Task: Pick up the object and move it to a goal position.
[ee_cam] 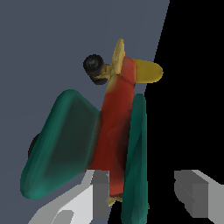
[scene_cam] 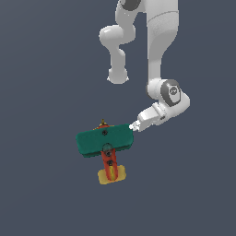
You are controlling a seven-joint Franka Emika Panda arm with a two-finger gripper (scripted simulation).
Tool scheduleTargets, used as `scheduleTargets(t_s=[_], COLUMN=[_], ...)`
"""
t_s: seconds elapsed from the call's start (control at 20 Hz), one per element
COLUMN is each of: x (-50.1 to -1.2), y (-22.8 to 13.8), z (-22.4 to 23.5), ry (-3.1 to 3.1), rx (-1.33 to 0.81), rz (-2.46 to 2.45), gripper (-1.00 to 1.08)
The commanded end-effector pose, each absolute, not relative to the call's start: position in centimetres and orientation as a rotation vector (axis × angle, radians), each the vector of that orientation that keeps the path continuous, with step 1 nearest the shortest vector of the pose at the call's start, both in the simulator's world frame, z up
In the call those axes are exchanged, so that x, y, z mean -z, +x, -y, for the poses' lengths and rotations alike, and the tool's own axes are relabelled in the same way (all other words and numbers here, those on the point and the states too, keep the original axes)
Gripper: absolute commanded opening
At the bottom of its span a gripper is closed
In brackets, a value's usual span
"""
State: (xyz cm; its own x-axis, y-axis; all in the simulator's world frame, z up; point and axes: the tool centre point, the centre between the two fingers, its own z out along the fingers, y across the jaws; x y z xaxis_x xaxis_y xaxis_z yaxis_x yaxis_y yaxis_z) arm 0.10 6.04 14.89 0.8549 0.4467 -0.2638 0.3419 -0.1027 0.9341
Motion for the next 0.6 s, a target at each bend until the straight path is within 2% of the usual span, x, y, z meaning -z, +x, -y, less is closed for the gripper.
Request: scheduleTargets(t_s=[0.0,0.55], x=[-14.78,-14.36], y=[0.21,0.70], z=[-6.28,-7.23], ry=[1.694,1.635], rx=[-0.108,-0.150], rz=[-0.620,-0.648], gripper=[0.28,0.28])
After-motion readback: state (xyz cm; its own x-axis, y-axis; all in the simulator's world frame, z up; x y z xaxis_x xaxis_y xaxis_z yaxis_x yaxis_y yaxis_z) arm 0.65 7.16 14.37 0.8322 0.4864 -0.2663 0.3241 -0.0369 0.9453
